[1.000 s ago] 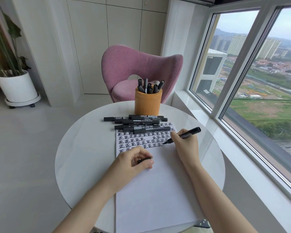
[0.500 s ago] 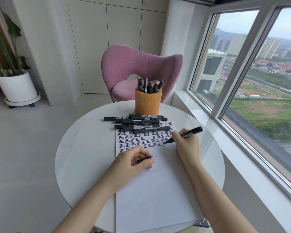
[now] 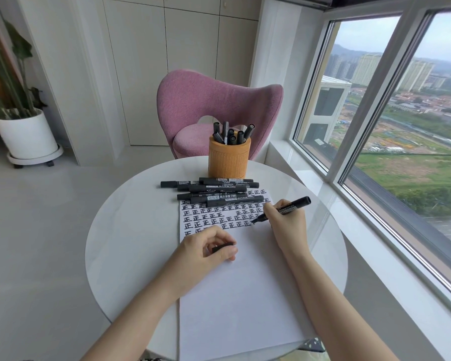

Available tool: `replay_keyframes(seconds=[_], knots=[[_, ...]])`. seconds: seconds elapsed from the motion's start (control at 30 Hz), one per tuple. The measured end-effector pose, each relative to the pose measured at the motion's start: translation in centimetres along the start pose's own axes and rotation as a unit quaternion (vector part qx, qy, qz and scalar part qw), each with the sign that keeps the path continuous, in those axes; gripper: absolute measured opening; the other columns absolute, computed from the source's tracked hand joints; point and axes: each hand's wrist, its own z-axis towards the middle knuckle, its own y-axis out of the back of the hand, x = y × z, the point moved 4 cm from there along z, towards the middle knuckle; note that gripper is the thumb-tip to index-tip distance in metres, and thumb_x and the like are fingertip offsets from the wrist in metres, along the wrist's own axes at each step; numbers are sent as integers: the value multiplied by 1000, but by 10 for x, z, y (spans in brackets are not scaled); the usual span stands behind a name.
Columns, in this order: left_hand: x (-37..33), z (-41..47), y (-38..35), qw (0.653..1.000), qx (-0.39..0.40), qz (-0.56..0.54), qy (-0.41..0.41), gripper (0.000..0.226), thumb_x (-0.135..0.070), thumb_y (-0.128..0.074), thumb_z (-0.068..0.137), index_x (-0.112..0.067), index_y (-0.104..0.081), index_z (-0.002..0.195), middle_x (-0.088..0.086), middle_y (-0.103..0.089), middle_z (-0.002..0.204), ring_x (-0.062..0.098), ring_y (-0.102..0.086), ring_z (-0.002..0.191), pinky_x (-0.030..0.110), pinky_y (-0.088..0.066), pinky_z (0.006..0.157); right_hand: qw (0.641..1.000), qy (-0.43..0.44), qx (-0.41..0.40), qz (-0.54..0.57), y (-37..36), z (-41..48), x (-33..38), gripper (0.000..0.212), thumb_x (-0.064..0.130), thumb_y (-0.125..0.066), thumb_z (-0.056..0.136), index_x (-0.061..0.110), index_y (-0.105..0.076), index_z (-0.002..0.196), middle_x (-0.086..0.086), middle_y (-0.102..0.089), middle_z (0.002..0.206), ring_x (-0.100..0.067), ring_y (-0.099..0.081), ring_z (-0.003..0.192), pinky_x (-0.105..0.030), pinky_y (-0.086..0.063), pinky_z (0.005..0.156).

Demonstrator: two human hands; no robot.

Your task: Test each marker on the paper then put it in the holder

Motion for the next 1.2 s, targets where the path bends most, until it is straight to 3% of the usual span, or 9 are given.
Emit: replay_keyframes(seconds=[0.27,0.47,0.63,0.8,1.03,1.2], knots=[[0,0,0,1000,-1,1,1,6,-16,-69,83,-17,-64,87,3,-72,81,17,-69,82,22,-49,80,1000,8,7,-16,-1,0,0,23,9,-58,79,12,-41,64,-12,-49,66,-5,-27,45,-16,-21,40],[0,0,0,1000,-2,3,1,6,-16,-69,83,-17,-64,88,3,-72,81,16,-69,82,22,-49,80,1000,9,-2,-3,1,0,1,34,9,-58,80,17,-33,58,-12,-46,64,-6,-26,46,-16,-20,40],[1,0,0,1000,-3,5,0,6,-15,-69,84,-16,-64,88,4,-72,81,15,-69,81,21,-49,79,1000,6,6,-5,0,-1,1,30,9,-58,81,15,-36,61,-13,-50,67,-6,-26,46,-16,-20,40],[0,1,0,1000,-4,7,-3,6,-16,-69,83,-17,-64,87,3,-72,81,14,-69,81,19,-49,78,1000,12,7,-13,0,-3,5,26,5,-57,80,12,-38,63,-10,-40,62,-5,-25,41,-15,-19,38],[0,0,0,1000,-3,4,-2,6,-16,-68,84,-17,-64,88,3,-73,81,13,-69,81,16,-48,77,1000,15,-19,-12,2,-1,3,36,4,-56,83,16,-31,59,1,-28,56,-6,-24,43,-18,-21,41],[-3,-1,1,1000,-7,10,-7,6,-17,-67,84,-17,-64,89,-1,-73,83,11,-69,81,22,-48,76,999,13,-29,-18,3,1,2,32,3,-54,82,14,-31,62,0,-26,57,-7,-21,48,-20,-18,42]])
